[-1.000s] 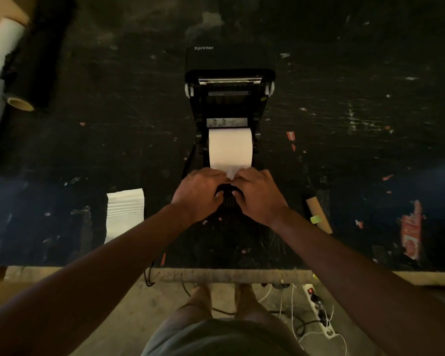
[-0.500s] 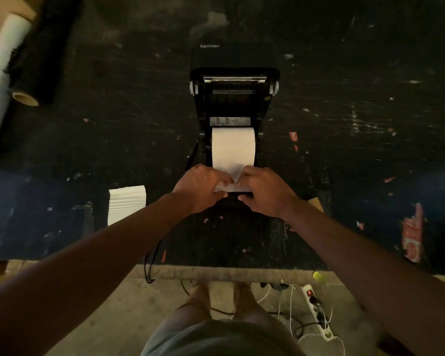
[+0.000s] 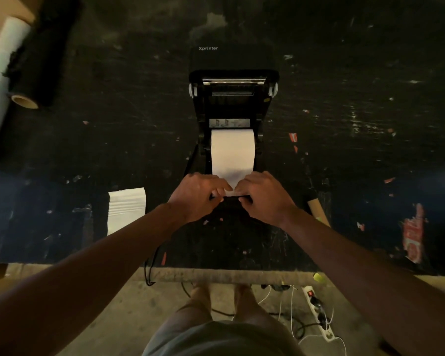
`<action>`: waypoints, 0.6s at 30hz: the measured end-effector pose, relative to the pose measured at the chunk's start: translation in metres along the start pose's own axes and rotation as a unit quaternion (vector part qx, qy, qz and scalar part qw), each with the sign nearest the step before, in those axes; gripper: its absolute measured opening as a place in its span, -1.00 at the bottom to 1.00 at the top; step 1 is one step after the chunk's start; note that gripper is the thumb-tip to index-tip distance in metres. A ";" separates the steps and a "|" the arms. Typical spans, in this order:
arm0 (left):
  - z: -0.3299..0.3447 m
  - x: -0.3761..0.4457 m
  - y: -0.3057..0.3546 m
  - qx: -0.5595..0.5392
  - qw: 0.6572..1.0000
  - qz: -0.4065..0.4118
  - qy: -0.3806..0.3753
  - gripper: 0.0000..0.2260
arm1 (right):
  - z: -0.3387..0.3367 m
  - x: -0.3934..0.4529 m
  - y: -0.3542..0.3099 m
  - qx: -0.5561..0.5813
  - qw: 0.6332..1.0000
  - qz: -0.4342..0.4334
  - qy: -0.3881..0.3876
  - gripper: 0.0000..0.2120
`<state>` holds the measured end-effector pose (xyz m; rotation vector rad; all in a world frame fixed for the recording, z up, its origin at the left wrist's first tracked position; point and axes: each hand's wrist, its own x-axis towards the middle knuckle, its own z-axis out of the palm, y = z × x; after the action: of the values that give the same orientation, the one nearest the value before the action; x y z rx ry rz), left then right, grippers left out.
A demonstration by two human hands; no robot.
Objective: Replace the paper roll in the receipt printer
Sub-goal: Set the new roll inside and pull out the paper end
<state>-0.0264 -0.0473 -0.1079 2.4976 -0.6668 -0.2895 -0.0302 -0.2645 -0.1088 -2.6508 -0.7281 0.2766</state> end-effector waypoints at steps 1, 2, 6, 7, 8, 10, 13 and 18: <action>0.001 0.000 -0.001 -0.006 1.000 0.004 0.001 -0.70 | 0.000 0.000 0.001 0.006 1.000 0.003 0.001 -0.82; 0.001 0.000 -0.001 -0.011 1.000 0.006 0.001 -0.69 | 0.000 0.001 0.001 0.011 1.000 0.007 -0.001 -0.81; 0.002 -0.001 -0.004 -0.026 1.000 0.002 0.007 -0.67 | 0.001 0.002 0.002 0.020 1.000 0.009 -0.003 -0.78; 0.002 -0.001 -0.005 -0.025 1.000 0.000 0.006 -0.66 | 0.001 0.002 0.001 0.018 1.000 0.006 -0.004 -0.77; 0.003 -0.002 -0.004 -0.020 1.000 -0.002 0.006 -0.67 | 0.002 0.002 0.000 0.013 1.000 0.003 -0.005 -0.77; 0.005 -0.004 -0.002 -0.002 1.000 -0.004 0.011 -0.67 | 0.002 0.001 -0.001 0.003 1.000 0.000 -0.007 -0.76; 0.007 -0.005 0.000 0.020 1.000 0.002 0.023 -0.71 | 0.003 -0.001 -0.001 0.002 1.000 0.003 -0.006 -0.79; 0.006 -0.007 0.001 0.035 0.999 0.004 0.038 -0.75 | 0.005 -0.003 -0.003 0.021 0.999 0.016 0.021 -0.87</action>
<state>-0.0346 -0.0473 -0.1115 2.5584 -0.6675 -0.1686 -0.0355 -0.2620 -0.1117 -2.6221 -0.6593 0.2428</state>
